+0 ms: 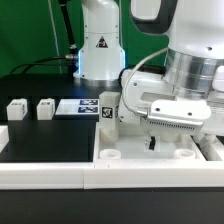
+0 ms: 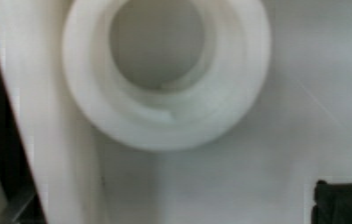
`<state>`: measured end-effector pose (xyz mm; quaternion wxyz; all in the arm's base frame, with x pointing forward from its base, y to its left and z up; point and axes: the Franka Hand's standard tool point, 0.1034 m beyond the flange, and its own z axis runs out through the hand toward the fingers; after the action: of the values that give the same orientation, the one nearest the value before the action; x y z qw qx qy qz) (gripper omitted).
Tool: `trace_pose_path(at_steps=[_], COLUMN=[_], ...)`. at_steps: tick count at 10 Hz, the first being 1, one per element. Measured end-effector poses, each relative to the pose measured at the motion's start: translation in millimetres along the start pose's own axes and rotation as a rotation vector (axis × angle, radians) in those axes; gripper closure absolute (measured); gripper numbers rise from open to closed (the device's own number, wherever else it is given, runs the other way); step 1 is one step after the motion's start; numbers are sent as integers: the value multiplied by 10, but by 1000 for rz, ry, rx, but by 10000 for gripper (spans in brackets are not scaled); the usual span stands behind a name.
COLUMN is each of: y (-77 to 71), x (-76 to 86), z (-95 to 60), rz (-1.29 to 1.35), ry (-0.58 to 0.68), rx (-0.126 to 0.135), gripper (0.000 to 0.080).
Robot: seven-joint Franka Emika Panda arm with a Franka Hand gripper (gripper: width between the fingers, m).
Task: Assemble square table
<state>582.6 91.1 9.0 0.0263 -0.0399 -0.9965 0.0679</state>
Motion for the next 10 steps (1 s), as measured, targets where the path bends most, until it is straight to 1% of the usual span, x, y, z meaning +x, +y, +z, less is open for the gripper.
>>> trace_pose_path(at_steps=[2,3,4,5,6,7,8,9,10], y=[3,-20,-84,-137,-249,-439,-734,-1032,-1283], x=[-8,-36,-26,17,3,89,209,410,513], z=[-23,-208,-475,-733,-1053,-1232,-1340,-1335,-1251], rz=[13,32,83,150,155,222,273,333,415], ry=[-2,-23,-35,-33,-73,-75,-76,-64,-58], rx=[2,32,64,111,132,165,187,206,204], gripper=[151,151,151,151,151,151,151,151,151])
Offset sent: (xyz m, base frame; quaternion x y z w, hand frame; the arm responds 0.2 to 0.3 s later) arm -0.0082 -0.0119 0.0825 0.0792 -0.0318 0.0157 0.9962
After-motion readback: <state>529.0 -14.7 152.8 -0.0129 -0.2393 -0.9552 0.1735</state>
